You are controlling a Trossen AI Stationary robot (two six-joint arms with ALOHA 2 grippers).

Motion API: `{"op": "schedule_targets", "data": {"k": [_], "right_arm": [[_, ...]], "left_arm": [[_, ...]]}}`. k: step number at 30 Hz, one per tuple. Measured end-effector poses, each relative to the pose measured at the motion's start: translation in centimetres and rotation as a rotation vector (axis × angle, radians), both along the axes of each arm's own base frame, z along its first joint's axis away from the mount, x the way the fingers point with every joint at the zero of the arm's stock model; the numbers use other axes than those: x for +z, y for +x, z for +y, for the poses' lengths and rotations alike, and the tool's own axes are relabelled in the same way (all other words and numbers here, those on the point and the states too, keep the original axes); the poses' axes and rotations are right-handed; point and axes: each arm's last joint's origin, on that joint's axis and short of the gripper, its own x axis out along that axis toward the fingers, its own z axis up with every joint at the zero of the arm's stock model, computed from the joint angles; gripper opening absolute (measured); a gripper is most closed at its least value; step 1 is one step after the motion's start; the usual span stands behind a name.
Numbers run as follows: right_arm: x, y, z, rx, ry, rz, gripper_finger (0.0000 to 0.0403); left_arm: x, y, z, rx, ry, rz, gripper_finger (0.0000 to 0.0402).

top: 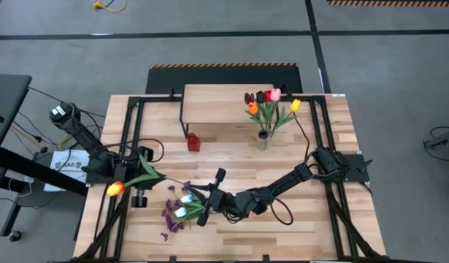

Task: Pick and place flowers into a vace then onto a shelf
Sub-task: Put the yellow flower into the red vase

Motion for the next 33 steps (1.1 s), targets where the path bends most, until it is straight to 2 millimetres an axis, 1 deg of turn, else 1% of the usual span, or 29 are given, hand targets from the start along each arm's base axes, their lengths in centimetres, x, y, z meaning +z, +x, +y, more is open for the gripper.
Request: {"op": "schedule_targets", "data": {"k": [3, 7, 13, 17, 20, 23, 26, 29, 33], "right_arm": [[-0.1, 0.0, 0.0, 0.001, -0.009, 0.014, 0.0051], [-0.5, 0.1, 0.1, 0.001, -0.029, 0.055, 0.0086], [-0.8, 0.1, 0.1, -0.004, -0.043, 0.087, 0.0152], [-1.1, -0.2, 0.5, -0.065, -0.047, 0.121, 0.0199], [-1.5, -0.5, 1.0, -0.093, -0.065, 0.162, 0.0225], [-1.7, -0.8, 1.5, -0.093, -0.074, 0.181, 0.0239], [-1.9, -1.0, 1.9, -0.095, -0.067, 0.19, 0.024], [-2.1, -1.2, 2.3, -0.098, -0.043, 0.197, 0.0237], [-2.3, -1.4, 2.6, -0.086, -0.027, 0.207, 0.0231]], "left_arm": [[0.1, 0.0, 0.1, 0.023, 0.005, 0.022, 0.0003], [1.2, 0.2, -0.1, 0.021, 0.038, 0.083, 0.0002], [3.7, 0.0, 0.1, 0.023, 0.059, 0.163, 0.0001], [5.5, -0.4, 0.6, 0.046, 0.08, 0.235, 0.0001], [7.1, -0.8, 1.2, 0.06, 0.097, 0.297, 0.0001], [8.6, -1.3, 1.7, 0.084, 0.128, 0.357, 0.0], [9.9, -1.9, 2.4, 0.133, 0.153, 0.406, 0.0], [10.3, -2.3, 3.0, 0.176, 0.16, 0.435, 0.0], [10.2, -2.9, 4.1, 0.209, 0.141, 0.454, 0.0]]}}
